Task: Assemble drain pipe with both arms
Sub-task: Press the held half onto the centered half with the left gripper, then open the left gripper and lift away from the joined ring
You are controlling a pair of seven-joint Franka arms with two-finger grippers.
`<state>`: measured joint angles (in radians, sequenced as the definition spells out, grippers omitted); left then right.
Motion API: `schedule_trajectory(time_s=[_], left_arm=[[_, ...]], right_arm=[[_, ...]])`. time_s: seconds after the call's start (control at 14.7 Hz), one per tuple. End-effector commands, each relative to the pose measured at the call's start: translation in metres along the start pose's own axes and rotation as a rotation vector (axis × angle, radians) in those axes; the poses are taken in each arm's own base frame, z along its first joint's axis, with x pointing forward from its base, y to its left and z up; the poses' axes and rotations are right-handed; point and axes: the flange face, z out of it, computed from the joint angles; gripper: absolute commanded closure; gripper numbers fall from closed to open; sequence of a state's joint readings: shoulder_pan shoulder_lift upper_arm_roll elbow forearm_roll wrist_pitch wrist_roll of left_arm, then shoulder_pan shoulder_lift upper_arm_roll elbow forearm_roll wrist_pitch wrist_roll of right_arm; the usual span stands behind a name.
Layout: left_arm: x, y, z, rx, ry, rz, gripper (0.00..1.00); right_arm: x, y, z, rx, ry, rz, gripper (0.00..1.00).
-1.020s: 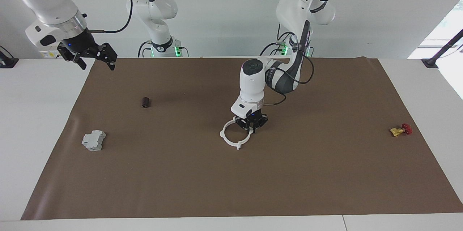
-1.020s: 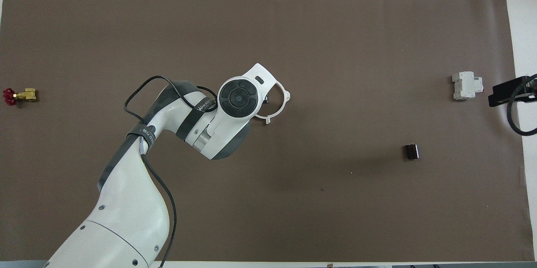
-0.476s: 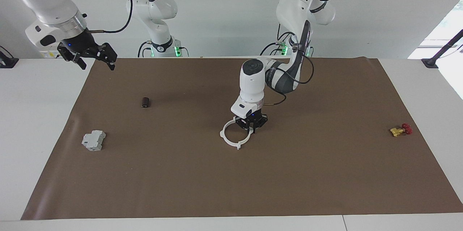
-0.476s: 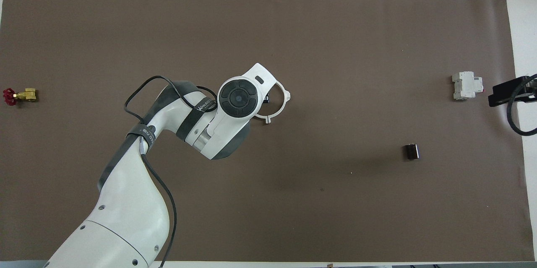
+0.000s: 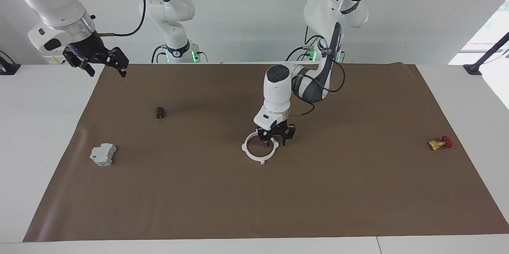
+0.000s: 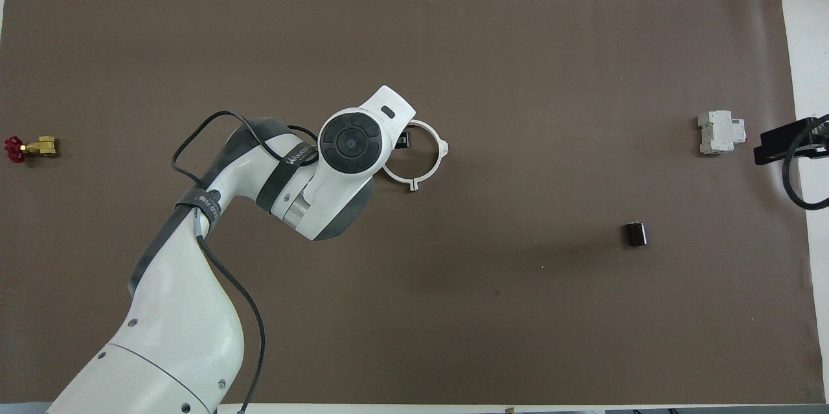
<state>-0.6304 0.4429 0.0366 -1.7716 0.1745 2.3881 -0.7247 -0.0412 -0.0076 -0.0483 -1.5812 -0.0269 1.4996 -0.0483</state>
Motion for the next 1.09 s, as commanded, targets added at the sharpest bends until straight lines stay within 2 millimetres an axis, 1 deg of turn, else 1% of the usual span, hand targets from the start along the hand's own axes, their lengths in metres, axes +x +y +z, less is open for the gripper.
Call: schedule_trajectory(time_s=[0.0,0.07,0.14,0.2,0.27,0.34,0.48,0.54,0.61,0.68,0.75,0.82,0.88,1.02], left_arm=[[0.008,-0.067,-0.039,-0.001,0.009,-0.082,0.00],[0.006,-0.086,-0.050,0.002,0.011,-0.101,0.00],[0.009,-0.105,-0.057,0.009,0.011,-0.126,0.00],[0.022,-0.136,-0.067,0.017,0.020,-0.179,0.00],[0.026,-0.158,-0.079,0.031,0.014,-0.216,0.00],[0.027,-0.171,-0.089,0.050,-0.005,-0.239,0.00],[0.029,-0.208,-0.113,0.082,-0.067,-0.335,0.00],[0.035,-0.215,-0.124,0.055,-0.084,-0.373,0.00],[0.039,-0.215,-0.132,0.046,-0.074,-0.380,0.00],[0.041,-0.215,-0.136,0.044,-0.069,-0.387,0.00],[0.038,-0.219,-0.143,0.045,-0.071,-0.391,0.00],[0.039,-0.232,-0.148,0.051,-0.080,-0.401,0.00],[0.043,-0.253,-0.150,0.058,-0.082,-0.406,0.00],[0.045,-0.270,-0.152,0.056,-0.091,-0.289,0.00]], right_arm=[[-0.003,0.001,0.001,0.006,-0.007,-0.014,0.00],[-0.003,0.001,0.001,0.006,-0.007,-0.014,0.00],[-0.003,0.001,0.001,0.005,-0.007,-0.014,0.00],[-0.003,0.001,0.001,0.005,-0.007,-0.014,0.00],[-0.003,0.001,0.001,0.006,-0.007,-0.014,0.00],[-0.003,0.001,0.001,0.006,-0.007,-0.014,0.00],[-0.003,0.001,0.001,0.006,-0.007,-0.014,0.00],[-0.003,0.001,0.001,0.005,-0.007,-0.014,0.00],[-0.003,0.001,0.001,0.006,-0.007,-0.014,0.00],[-0.003,0.001,0.000,0.006,-0.007,-0.014,0.00],[-0.003,0.001,0.001,0.006,-0.008,-0.014,0.00],[-0.003,0.001,0.000,0.005,-0.007,-0.014,0.00],[-0.003,0.001,0.001,0.006,-0.008,-0.014,0.00],[-0.003,0.001,0.001,0.006,-0.008,-0.014,0.00]])
